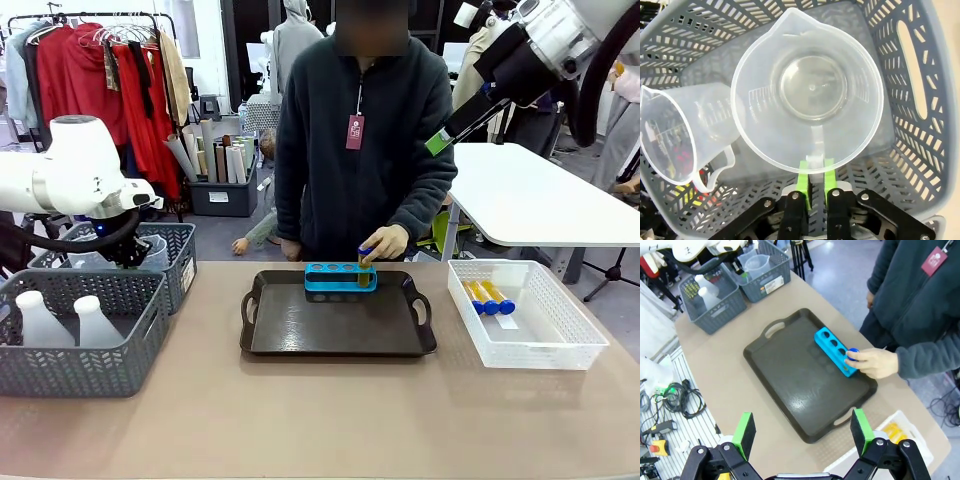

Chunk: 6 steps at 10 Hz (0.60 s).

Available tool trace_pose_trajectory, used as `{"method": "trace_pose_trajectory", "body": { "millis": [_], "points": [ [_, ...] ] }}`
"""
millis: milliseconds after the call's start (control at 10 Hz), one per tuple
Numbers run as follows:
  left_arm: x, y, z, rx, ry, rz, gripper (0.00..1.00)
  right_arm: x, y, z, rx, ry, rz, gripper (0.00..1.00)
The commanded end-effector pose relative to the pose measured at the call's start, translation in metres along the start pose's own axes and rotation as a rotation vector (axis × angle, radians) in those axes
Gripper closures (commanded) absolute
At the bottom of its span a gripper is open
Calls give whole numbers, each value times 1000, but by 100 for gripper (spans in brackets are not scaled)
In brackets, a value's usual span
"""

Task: Prepare the laboratory tools.
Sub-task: Pick up one Large Measuring Cup and place it on the Handle tray.

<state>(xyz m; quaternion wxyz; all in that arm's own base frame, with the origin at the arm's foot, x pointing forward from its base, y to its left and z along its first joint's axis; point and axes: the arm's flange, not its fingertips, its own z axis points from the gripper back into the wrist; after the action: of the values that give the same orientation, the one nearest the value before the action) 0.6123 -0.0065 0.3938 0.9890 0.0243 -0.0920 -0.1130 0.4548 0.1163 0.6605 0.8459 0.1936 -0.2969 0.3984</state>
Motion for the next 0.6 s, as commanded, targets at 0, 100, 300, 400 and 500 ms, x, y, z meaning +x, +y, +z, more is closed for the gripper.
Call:
{"method": "trace_pose_trajectory", "body": {
  "millis": [0,100,300,400,500],
  "points": [
    [1,4,9,28,14,24,100,0,0,1,2,-9,1,0],
    [1,3,15,24,9,27,100,0,0,1,2,-9,1,0],
    [-2,-1,59,8,6,9,100,0,0,1,2,-9,1,0],
    [-2,-5,83,5,13,-10,100,0,0,1,2,-9,1,0],
    [-4,-10,109,-19,22,-44,100,0,0,1,2,-9,1,0]
  ]
}}
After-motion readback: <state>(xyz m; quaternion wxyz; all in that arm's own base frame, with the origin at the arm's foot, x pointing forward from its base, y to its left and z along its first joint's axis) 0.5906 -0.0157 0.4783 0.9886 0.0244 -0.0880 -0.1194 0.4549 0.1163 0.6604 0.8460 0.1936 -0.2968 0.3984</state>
